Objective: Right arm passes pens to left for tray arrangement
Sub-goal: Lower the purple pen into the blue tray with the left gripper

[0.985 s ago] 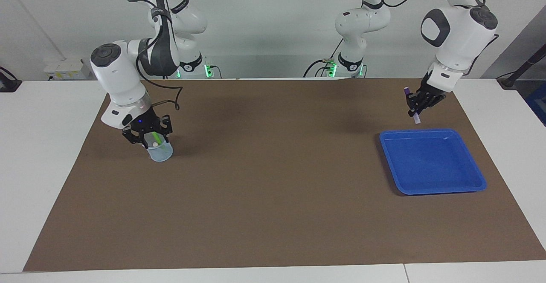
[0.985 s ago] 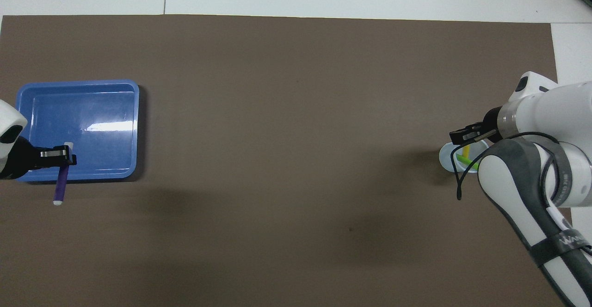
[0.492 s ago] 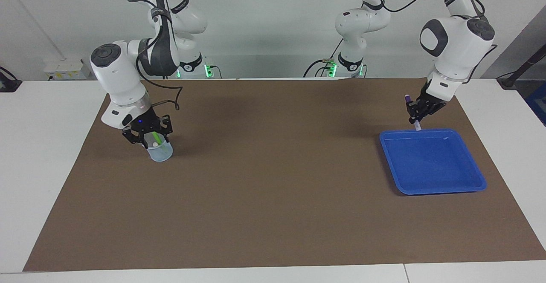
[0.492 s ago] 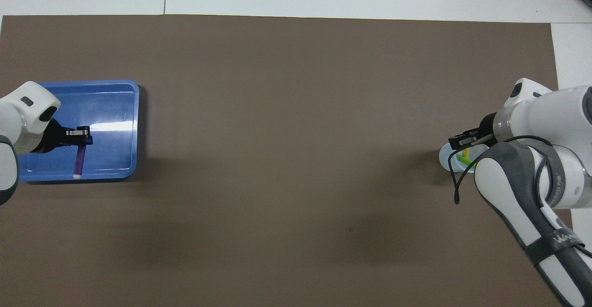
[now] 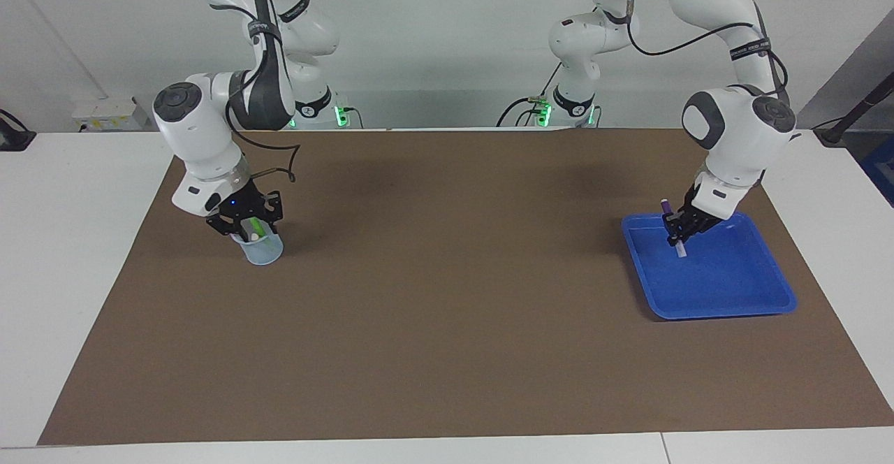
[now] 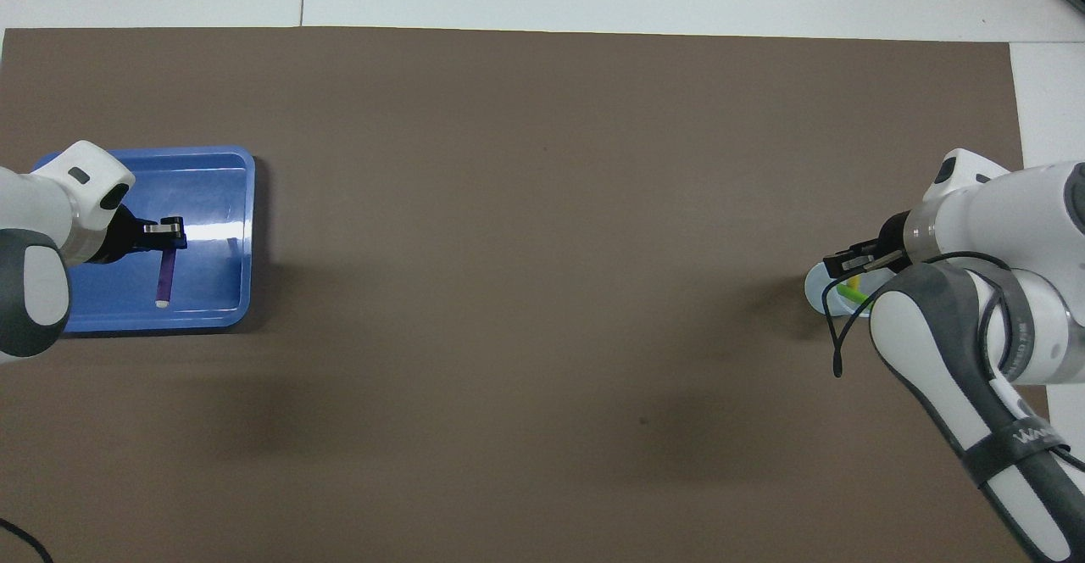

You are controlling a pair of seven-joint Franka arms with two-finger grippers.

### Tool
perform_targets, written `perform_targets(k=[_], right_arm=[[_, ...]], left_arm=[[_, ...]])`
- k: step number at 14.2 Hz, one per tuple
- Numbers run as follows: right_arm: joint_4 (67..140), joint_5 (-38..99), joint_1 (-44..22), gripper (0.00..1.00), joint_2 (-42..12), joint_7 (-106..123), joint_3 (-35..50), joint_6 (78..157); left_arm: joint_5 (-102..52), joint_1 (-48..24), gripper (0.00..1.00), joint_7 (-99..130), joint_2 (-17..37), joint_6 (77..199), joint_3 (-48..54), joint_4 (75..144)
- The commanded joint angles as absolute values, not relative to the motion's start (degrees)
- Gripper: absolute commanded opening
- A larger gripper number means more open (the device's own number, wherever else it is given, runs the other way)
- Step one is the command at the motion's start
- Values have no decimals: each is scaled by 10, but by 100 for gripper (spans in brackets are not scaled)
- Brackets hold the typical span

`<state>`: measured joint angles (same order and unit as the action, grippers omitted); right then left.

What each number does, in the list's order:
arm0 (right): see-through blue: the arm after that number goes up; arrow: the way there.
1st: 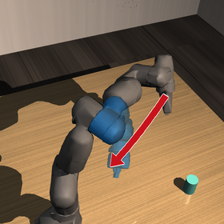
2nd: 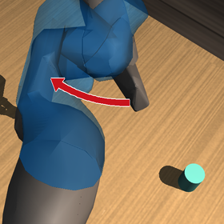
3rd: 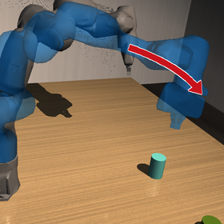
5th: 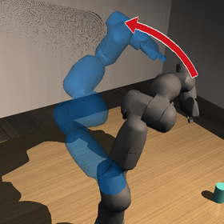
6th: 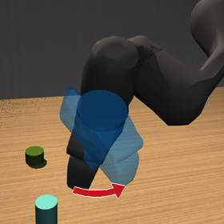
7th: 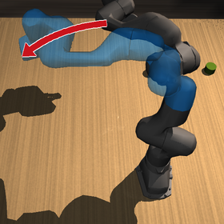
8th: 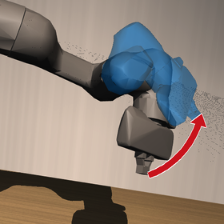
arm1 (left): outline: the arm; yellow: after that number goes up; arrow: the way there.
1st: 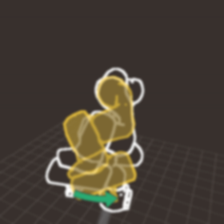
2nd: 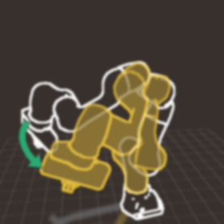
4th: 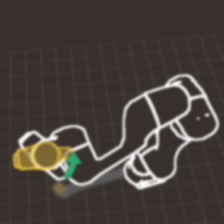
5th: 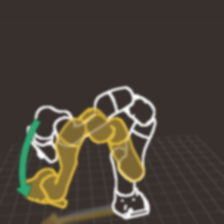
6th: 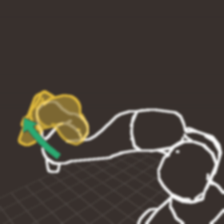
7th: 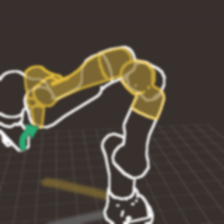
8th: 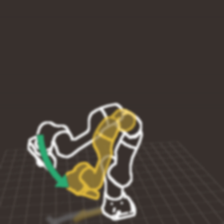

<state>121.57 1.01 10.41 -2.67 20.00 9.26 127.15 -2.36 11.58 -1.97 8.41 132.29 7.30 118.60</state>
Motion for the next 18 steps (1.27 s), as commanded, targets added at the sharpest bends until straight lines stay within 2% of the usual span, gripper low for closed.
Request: perform_targets(k=[1,3,6,9,13,18], right_arm=[[1223,4,119,54,-31,214,98,1288],[1223,4,120,54,-32,214,98,1296],[1226,4,120,50,-36,214,98,1300],[1226,4,119,27,-35,214,98,1300],[1225,4,119,2,-35,214,98,1291],[1211,4,120,0,-28,217,98,1255]], left_arm=[[-11,114,0,-21,139,1358,76,1154],[-7,112,0,-21,166,1374,76,1141],[4,113,0,-21,175,1383,76,1140],[4,112,0,-20,192,1405,76,1140],[4,111,0,-20,199,1417,76,1140],[4,104,0,-19,214,1432,76,1140]])
